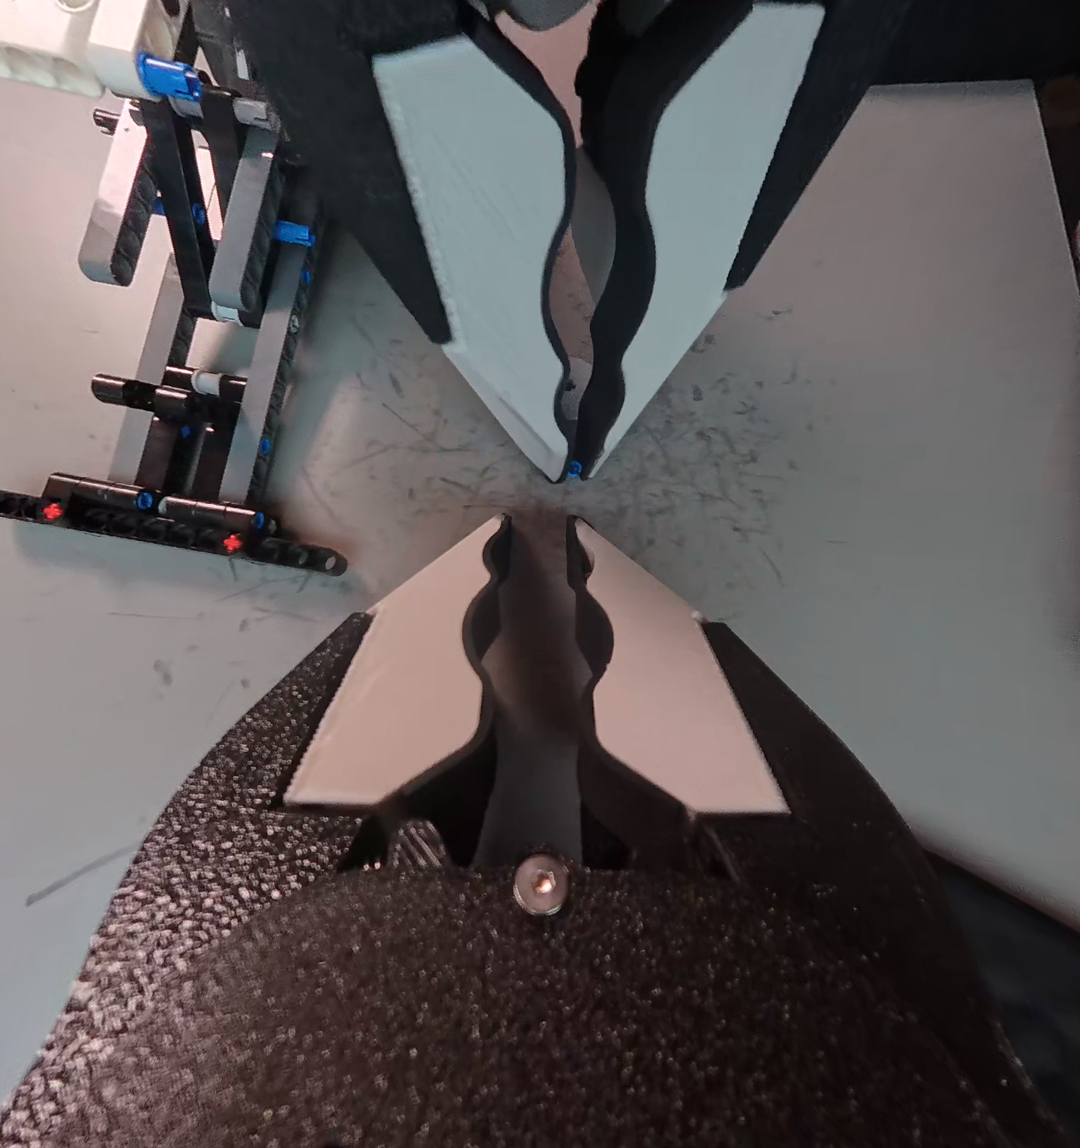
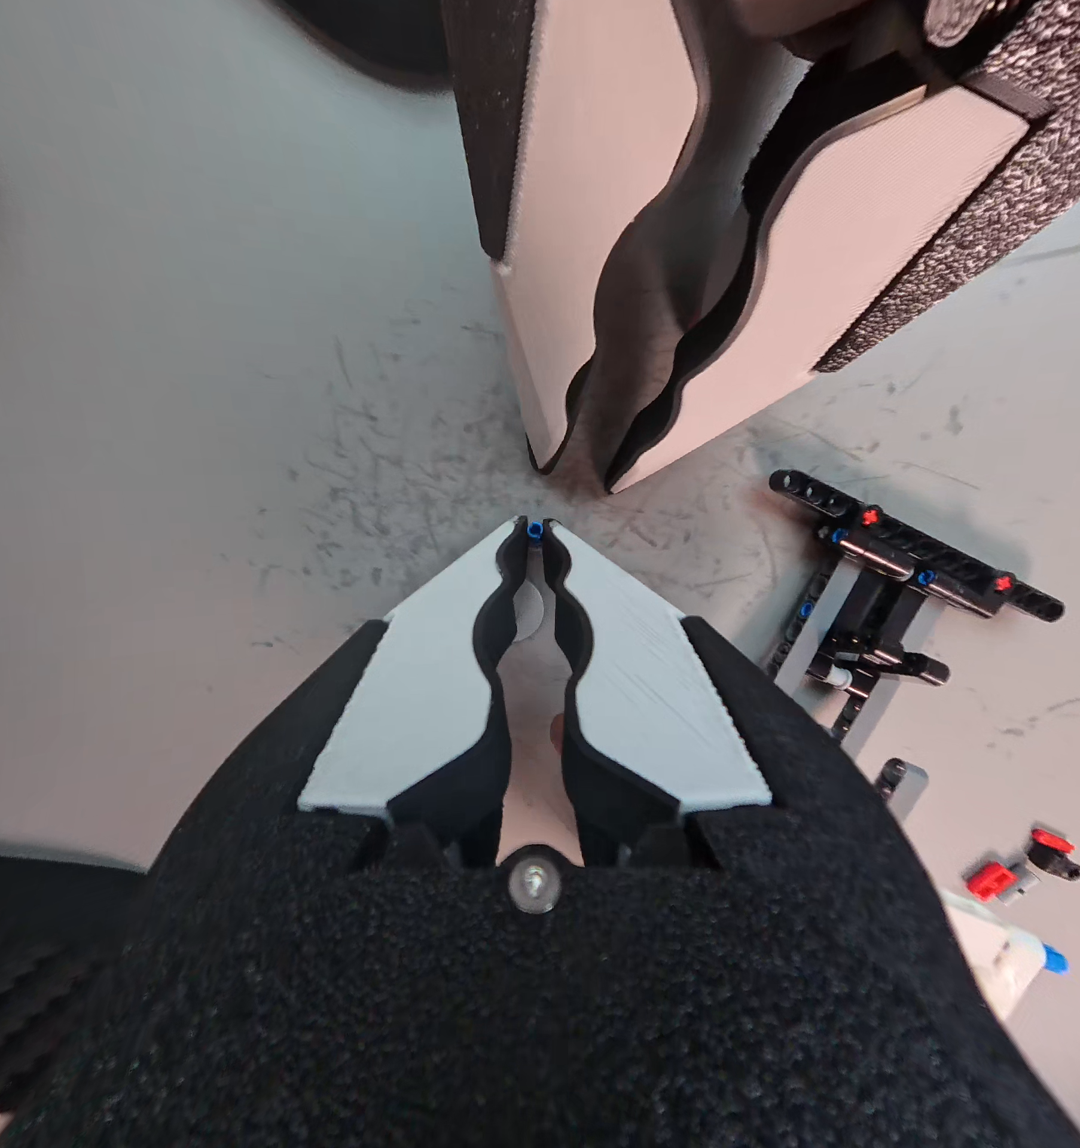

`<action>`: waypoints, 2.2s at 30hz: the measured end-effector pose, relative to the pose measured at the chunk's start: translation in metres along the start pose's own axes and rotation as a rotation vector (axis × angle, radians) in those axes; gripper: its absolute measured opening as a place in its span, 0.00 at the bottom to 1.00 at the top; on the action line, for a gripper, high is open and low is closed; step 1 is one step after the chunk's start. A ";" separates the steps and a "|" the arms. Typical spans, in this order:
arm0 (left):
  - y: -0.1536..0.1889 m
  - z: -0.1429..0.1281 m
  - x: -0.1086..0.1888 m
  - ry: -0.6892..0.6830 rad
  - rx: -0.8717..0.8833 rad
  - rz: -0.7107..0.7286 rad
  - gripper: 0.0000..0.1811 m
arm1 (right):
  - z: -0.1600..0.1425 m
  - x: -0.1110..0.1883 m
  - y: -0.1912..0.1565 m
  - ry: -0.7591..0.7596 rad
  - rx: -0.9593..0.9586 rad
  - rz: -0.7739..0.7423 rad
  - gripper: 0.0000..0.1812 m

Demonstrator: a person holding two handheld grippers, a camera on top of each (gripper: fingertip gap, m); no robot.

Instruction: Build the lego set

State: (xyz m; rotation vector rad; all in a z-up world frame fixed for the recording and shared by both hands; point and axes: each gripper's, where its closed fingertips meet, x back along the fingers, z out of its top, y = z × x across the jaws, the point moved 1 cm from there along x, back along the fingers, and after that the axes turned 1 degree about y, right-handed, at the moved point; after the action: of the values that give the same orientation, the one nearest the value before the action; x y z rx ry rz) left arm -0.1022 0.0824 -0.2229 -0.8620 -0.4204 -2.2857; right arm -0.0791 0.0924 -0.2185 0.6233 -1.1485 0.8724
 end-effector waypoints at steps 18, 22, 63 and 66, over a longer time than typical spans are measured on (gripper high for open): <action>0.021 0.085 0.078 0.653 0.248 -0.394 0.15 | 0.047 0.107 -0.006 0.645 0.228 -0.830 0.02; 0.032 0.095 0.090 0.724 0.244 -0.467 0.15 | 0.061 0.120 -0.019 0.552 0.473 -1.026 0.02; -0.013 0.090 0.070 0.473 -0.453 0.597 0.10 | 0.033 0.103 0.033 1.327 -0.862 0.036 0.03; -0.008 0.094 0.078 0.634 -0.215 0.359 0.13 | 0.028 0.113 0.035 1.341 -0.735 -0.130 0.02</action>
State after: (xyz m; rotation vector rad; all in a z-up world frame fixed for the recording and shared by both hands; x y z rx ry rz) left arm -0.1085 0.0988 -0.1016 -0.2396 0.2470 -2.1354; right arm -0.1054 0.1189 -0.1033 -0.4915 -0.1169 0.4887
